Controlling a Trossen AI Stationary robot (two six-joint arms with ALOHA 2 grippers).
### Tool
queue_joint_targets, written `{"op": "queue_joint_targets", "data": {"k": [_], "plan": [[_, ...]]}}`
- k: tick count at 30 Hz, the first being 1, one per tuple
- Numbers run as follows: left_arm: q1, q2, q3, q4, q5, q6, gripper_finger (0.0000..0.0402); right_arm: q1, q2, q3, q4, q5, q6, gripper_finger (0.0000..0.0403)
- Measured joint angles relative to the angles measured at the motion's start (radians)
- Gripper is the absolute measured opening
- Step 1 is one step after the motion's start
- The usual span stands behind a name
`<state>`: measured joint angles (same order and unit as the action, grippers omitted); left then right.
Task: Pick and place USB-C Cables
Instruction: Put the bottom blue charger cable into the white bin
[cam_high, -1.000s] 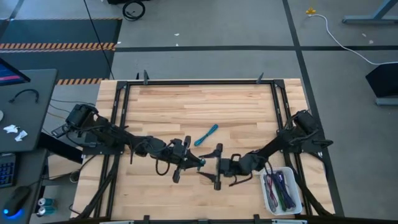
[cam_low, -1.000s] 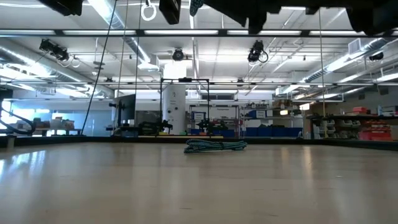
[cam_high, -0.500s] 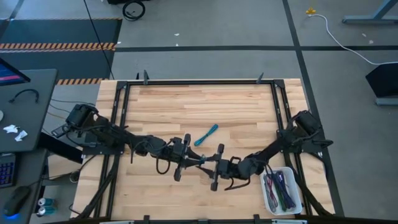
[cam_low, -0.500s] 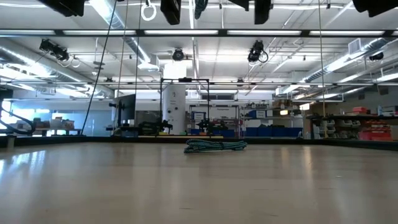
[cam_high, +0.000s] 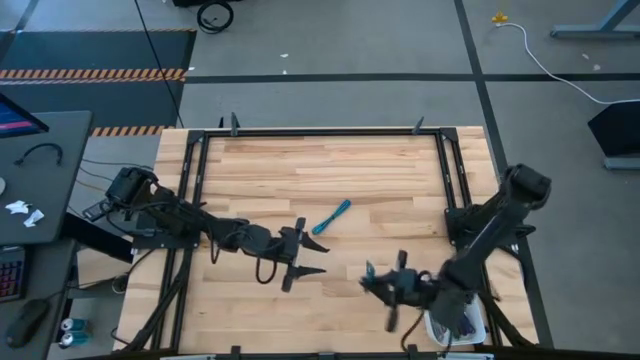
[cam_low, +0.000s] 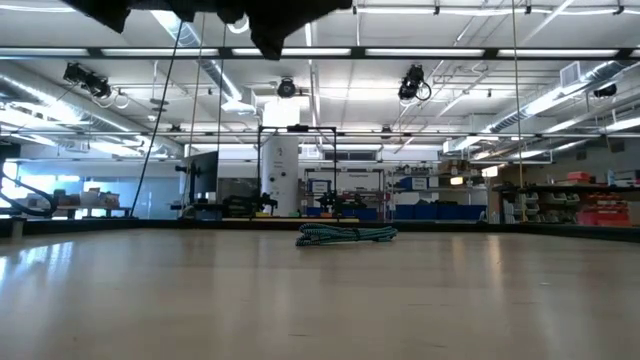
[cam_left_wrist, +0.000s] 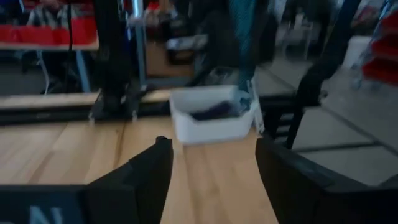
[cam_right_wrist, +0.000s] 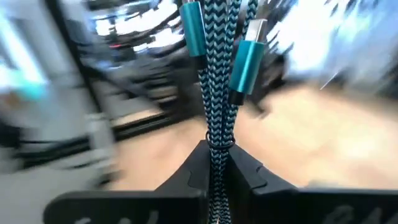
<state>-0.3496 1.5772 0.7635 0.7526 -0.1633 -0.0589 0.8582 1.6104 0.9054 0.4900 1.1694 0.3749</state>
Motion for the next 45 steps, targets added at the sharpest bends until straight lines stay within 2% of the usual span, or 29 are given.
{"op": "queue_joint_targets", "data": {"k": [3,6,9,14,20,22,24,27,34,40,45], "plan": [[0.000,0.000,0.000,-0.066,-0.030,-0.006,0.0245,0.043,-0.092,0.001,-0.314,-0.159,0.439,0.0025],[0.000,0.000,0.000,-0.100,-0.046,-0.008,0.0245,0.067,-0.136,0.001,-0.645,-0.386,0.868,0.0025],[0.000,0.000,0.000,-0.113,-0.046,-0.008,0.0239,0.099,-0.163,0.000,-0.906,-0.581,1.209,0.0025],[0.000,0.000,0.000,-0.124,-0.046,-0.008,0.0224,0.184,-0.240,0.000,-1.185,-0.836,1.559,0.0025],[0.000,0.000,0.000,-0.161,-0.046,-0.013,0.0207,0.309,-0.312,0.000,-1.287,-1.084,1.875,0.0025],[0.000,0.000,0.000,-0.168,-0.046,-0.023,0.0203,0.337,-0.315,0.000,-1.278,-1.147,1.916,0.0025],[0.000,0.000,0.000,-0.168,-0.046,-0.028,0.0198,0.340,-0.301,0.000,-1.248,-1.158,1.917,0.0027],[0.000,0.000,0.000,-0.168,-0.046,-0.033,0.0193,0.304,-0.268,0.000,-1.209,-1.167,1.917,0.0028],[0.000,0.000,0.000,-0.165,-0.046,-0.035,0.0191,0.234,-0.170,0.000,-1.194,-1.263,1.920,0.0026],[0.000,0.000,0.000,-0.165,-0.046,-0.035,0.0189,0.207,-0.123,0.001,-1.192,-1.342,1.923,0.0029],[0.000,0.000,0.000,-0.165,-0.046,-0.035,0.0183,0.194,-0.104,0.001,-1.219,-1.355,1.941,0.0031]]}}
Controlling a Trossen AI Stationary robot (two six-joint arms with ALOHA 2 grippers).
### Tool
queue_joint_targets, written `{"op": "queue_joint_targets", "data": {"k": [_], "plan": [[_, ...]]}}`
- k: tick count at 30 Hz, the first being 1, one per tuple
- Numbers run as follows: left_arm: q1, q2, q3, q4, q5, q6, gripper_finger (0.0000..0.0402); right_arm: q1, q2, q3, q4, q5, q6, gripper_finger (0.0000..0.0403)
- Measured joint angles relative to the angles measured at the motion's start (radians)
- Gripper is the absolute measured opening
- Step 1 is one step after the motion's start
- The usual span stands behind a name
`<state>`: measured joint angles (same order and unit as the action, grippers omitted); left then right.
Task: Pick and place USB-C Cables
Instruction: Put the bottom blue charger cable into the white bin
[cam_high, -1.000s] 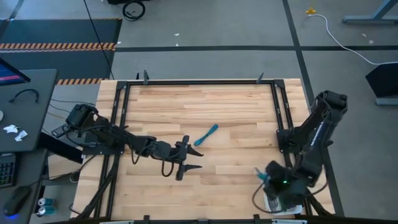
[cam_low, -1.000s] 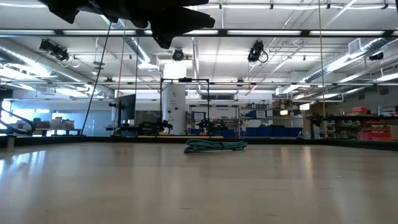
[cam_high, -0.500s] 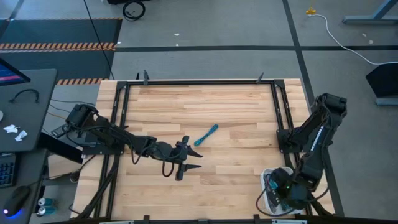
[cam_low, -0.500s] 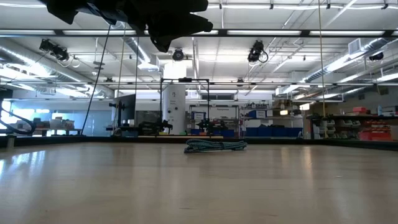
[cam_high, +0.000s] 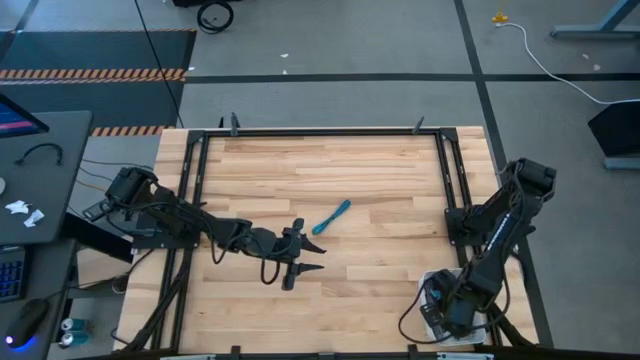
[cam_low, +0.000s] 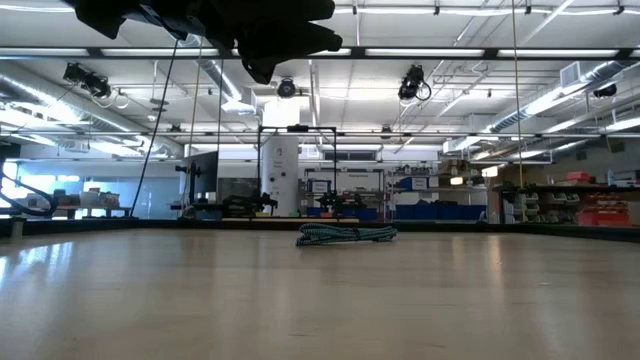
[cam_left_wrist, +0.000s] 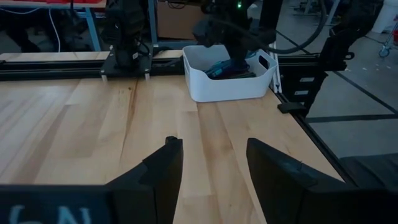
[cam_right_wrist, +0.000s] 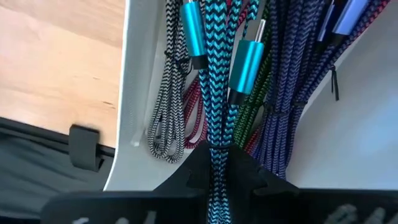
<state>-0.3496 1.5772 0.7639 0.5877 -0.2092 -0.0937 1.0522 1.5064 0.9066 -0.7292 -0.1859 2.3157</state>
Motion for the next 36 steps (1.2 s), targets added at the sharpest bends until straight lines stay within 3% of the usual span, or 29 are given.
{"op": "queue_joint_targets", "data": {"k": [15,20,27,36], "plan": [[0.000,0.000,0.000,0.000,0.000,0.000,0.0181,-0.020,0.038,-0.001,-0.033,-0.001,0.013,0.0038],[0.000,0.000,0.000,0.000,0.000,0.000,0.0181,-0.020,0.039,-0.001,-0.045,0.026,0.018,0.0041],[0.000,0.000,0.000,0.001,0.000,0.000,0.0181,-0.019,0.060,-0.025,0.084,0.100,0.034,0.0042],[0.000,-0.001,0.000,0.005,0.000,0.000,0.0181,0.001,0.081,-0.030,0.036,0.121,0.012,0.0070]]}}
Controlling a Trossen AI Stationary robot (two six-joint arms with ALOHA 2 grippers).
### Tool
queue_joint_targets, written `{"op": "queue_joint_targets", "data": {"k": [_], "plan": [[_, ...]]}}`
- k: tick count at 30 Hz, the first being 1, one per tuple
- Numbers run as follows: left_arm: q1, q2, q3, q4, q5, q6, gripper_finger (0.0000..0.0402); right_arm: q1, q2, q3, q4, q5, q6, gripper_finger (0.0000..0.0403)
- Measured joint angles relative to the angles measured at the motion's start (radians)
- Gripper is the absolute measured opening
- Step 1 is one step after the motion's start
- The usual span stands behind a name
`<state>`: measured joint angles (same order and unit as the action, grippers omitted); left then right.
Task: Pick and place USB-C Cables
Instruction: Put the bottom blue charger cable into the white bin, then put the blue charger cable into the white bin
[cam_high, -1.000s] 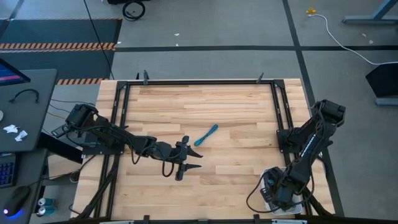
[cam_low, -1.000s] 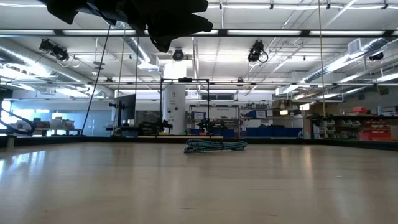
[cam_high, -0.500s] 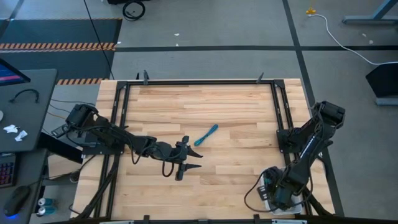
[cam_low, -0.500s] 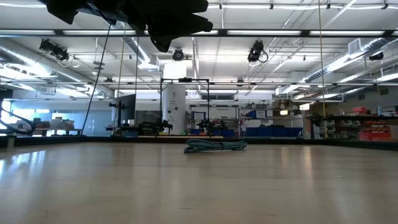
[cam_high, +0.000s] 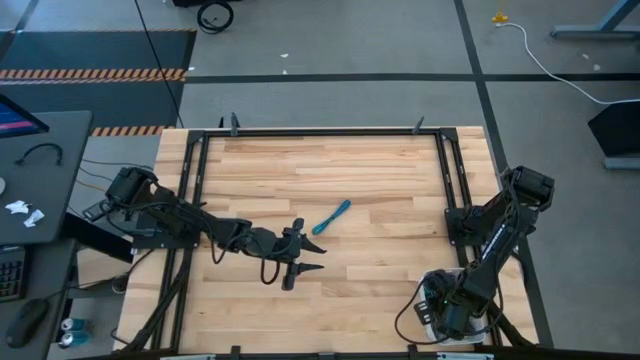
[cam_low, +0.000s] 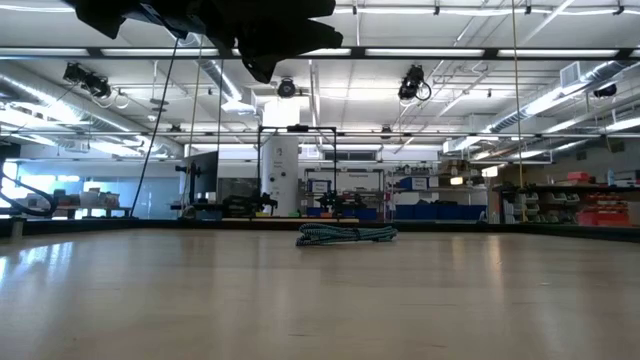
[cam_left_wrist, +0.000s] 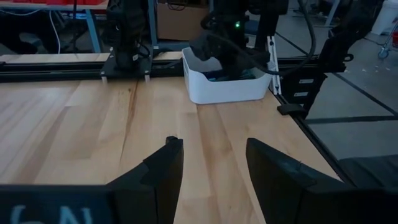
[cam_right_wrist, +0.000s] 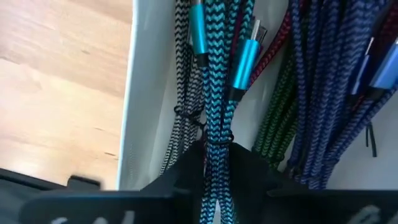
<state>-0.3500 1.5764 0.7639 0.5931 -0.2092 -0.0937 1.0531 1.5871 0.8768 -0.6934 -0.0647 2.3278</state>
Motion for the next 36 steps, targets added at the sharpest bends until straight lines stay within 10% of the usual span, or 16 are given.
{"op": "queue_joint_targets", "data": {"k": [14,26,36], "plan": [[0.000,0.000,0.000,0.021,0.000,0.000,0.0181,0.033,-0.095,0.162,-0.199,0.052,-0.120,0.0159],[0.014,0.000,0.000,0.048,-0.031,0.000,0.0181,-0.018,-0.102,0.310,-0.101,0.904,-0.978,0.0156],[0.037,0.000,0.002,-0.005,-0.155,-0.077,0.0180,-0.082,-0.006,0.088,0.543,1.259,-1.613,0.0155]]}}
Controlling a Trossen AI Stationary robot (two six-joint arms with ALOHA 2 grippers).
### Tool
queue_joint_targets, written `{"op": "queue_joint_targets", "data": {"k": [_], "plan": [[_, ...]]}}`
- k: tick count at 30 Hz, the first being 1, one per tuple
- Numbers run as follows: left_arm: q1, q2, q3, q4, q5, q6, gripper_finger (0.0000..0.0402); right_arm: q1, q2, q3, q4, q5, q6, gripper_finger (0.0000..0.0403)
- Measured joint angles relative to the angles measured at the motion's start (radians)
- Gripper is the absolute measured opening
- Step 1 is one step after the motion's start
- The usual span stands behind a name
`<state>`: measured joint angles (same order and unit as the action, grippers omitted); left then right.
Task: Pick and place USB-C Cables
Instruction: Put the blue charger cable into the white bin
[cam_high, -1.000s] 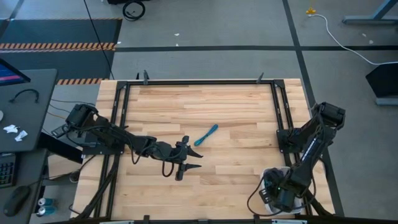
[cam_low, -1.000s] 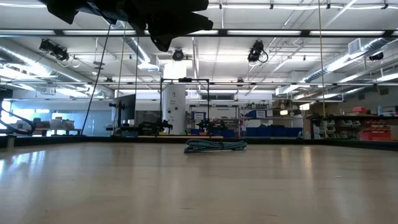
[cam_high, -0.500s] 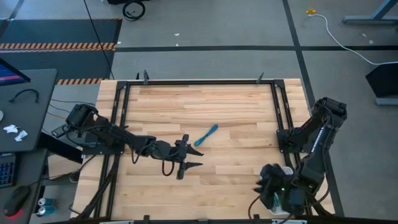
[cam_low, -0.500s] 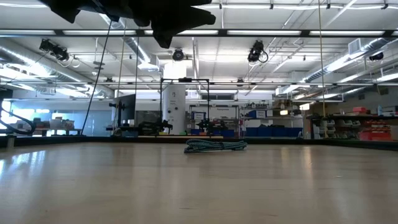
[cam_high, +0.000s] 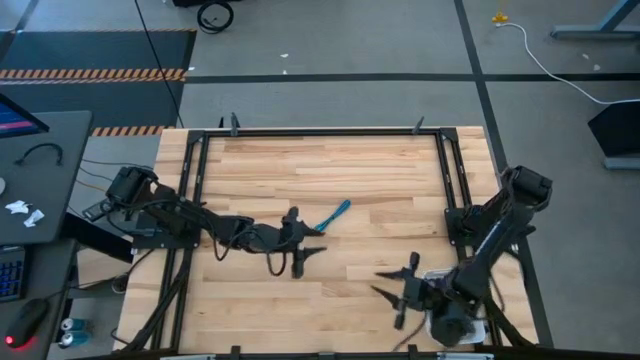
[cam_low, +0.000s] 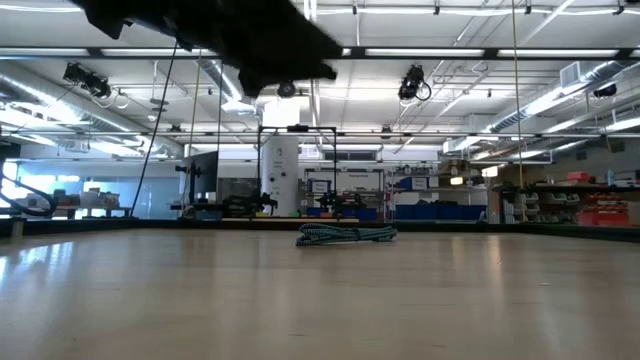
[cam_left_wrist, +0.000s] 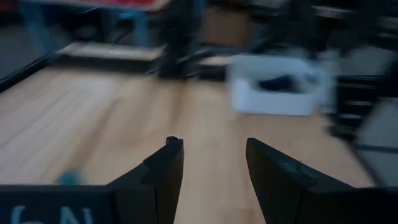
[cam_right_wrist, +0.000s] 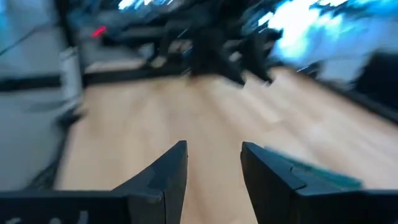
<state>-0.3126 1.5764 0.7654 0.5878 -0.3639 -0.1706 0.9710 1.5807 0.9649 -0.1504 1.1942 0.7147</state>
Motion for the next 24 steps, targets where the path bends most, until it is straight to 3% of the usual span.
{"op": "queue_joint_targets", "data": {"k": [2,4,9,14,17,24], "plan": [[0.026,0.000,0.027,-0.115,-0.078,-0.059,0.0180,-0.027,0.032,-0.076,0.193,0.099,-0.058,0.0155],[0.073,0.003,0.089,-0.307,-0.094,-0.128,0.0180,-0.061,0.064,-0.143,0.366,0.166,-0.106,0.0155],[0.186,0.105,0.259,-0.728,-0.070,-0.183,0.0180,-0.127,0.105,-0.227,0.691,0.166,-0.235,0.0155],[0.264,0.252,0.344,-0.741,0.157,-0.177,0.0202,-0.142,0.095,-0.230,0.843,0.083,-0.436,0.0155],[0.292,0.327,0.385,-0.739,0.234,-0.179,0.0232,-0.130,0.092,-0.229,0.958,0.064,-0.560,0.0155],[0.298,0.438,0.424,-0.726,0.176,-0.211,0.0273,-0.086,0.092,-0.228,1.066,0.054,-0.692,0.0155]]}}
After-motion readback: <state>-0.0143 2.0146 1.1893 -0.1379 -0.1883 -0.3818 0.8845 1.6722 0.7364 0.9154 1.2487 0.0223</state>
